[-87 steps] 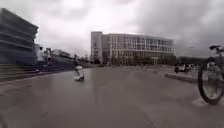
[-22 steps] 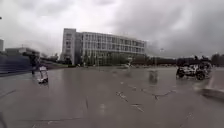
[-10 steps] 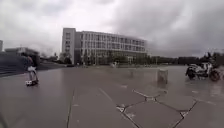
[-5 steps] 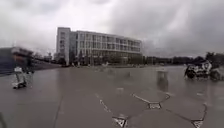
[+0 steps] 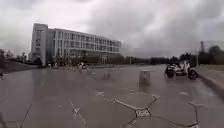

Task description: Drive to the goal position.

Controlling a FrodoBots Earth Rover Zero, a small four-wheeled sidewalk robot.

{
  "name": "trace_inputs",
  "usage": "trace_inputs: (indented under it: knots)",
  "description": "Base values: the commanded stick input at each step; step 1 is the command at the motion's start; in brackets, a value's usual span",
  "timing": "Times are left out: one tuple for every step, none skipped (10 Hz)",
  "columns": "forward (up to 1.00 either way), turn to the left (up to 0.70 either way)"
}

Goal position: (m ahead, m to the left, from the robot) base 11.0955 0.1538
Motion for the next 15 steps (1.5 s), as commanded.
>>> trace_inputs:
  knots:
    - [0.7,0.0]
    - [0.7,0.0]
    - [0.7,0.0]
    - [0.7,0.0]
    - [0.7,0.0]
    - [0.7,0.0]
    - [0.7,0.0]
    - [0.7,0.0]
    - [0.7,0.0]
    - [0.7,0.0]
    - [0.7,0.0]
    - [0.7,0.0]
    - [0.7,0.0]
    - [0.7,0.0]
    - [0.7,0.0]
